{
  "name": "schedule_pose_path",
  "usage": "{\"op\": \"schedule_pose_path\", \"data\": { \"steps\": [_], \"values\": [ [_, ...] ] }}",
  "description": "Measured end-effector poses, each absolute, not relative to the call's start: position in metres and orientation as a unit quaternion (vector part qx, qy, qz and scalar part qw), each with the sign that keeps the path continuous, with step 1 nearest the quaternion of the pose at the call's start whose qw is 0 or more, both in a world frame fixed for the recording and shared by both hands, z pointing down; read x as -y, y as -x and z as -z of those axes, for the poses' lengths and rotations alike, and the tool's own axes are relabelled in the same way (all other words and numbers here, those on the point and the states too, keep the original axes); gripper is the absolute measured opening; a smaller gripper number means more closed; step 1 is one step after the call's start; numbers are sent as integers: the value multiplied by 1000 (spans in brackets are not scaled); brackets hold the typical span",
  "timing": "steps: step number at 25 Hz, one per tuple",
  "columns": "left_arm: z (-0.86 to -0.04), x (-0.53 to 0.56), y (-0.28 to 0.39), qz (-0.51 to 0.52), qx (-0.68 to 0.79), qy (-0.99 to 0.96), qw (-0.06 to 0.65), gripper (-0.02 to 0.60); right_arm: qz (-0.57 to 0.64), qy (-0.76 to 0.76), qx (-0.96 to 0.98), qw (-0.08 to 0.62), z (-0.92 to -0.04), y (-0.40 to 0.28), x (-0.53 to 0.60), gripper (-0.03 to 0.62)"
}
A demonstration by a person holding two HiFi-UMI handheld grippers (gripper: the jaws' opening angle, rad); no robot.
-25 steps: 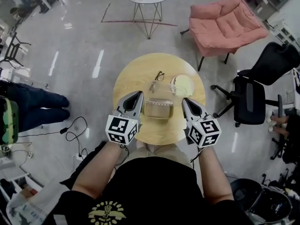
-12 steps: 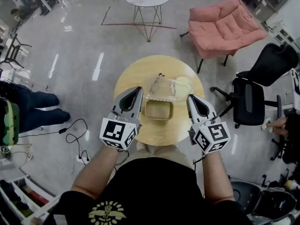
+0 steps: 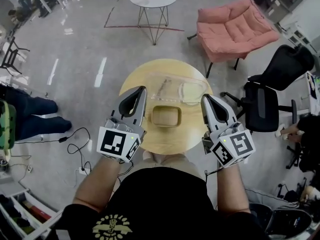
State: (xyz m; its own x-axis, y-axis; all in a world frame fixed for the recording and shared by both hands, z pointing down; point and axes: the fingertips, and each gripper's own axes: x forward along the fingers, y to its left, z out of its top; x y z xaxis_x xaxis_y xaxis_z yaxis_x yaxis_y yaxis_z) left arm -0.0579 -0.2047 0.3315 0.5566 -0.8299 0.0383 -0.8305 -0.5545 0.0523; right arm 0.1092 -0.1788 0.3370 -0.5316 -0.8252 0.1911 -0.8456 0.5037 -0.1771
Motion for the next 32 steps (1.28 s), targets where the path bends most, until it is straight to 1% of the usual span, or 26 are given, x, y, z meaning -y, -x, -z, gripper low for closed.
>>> {"op": "schedule_pose_path", "data": {
  "steps": [8,18,32],
  "values": [
    [-306,196,59,5,467,-884,-3,15,-102,-482,870,30,-311,-107,171,14],
    [-297,190,60,8,461,-887,-3,15,-96,-486,868,31,-301,-107,166,14],
    [-305,187,64,4,457,-890,9,15,-103,-482,869,37,-306,-102,161,15]
  ]
}}
